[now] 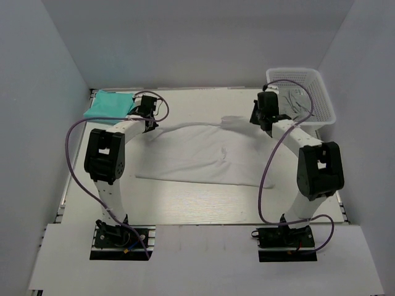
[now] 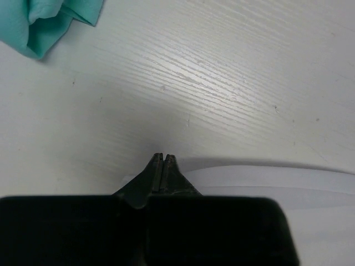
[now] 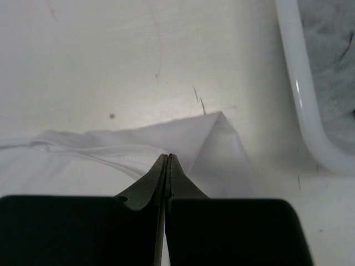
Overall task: Fold and stack the t-shirts
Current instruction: Grap the side of the flattened tshirt furthest away from the robot with both arms, then fold the other side of the tshirt into a rectangle
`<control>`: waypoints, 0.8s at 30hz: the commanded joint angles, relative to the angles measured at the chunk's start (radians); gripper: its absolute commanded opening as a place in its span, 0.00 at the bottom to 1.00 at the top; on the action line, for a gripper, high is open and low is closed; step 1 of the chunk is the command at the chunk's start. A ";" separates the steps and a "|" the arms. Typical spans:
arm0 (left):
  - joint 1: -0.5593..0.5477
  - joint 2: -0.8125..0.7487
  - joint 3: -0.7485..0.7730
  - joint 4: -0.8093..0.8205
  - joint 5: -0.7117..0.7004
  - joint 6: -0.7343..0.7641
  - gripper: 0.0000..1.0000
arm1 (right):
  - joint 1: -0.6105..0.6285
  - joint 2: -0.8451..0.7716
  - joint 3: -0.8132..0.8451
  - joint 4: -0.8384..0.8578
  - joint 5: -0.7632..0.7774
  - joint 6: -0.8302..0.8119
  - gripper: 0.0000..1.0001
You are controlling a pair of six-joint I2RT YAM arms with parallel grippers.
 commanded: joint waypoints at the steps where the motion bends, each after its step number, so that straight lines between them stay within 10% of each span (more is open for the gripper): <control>1: -0.004 -0.094 -0.028 -0.001 -0.008 -0.030 0.00 | 0.013 -0.093 -0.125 0.047 0.016 0.039 0.00; 24: -0.014 -0.224 -0.103 0.088 -0.042 0.129 0.00 | 0.027 -0.433 -0.336 -0.086 0.090 0.067 0.00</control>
